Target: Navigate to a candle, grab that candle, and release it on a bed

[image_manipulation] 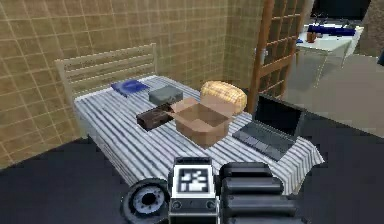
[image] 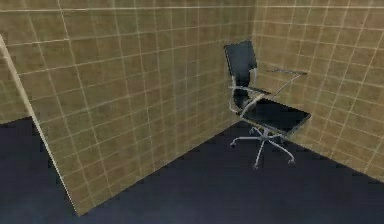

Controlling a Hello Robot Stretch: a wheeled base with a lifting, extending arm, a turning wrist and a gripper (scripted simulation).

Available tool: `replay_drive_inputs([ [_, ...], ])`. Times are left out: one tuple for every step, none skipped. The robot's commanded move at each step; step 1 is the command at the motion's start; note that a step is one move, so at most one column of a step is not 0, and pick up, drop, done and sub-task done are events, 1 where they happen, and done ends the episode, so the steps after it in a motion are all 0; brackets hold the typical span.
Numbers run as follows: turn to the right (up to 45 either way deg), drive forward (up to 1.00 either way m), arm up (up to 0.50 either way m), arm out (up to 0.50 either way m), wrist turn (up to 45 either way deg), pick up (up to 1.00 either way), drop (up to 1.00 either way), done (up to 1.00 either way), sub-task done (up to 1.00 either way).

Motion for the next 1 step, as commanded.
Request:
replay_drive_inputs([
  [45.0,0.00,0.00,0.00,0.0,0.00,0.00,0.00,0.00],
])
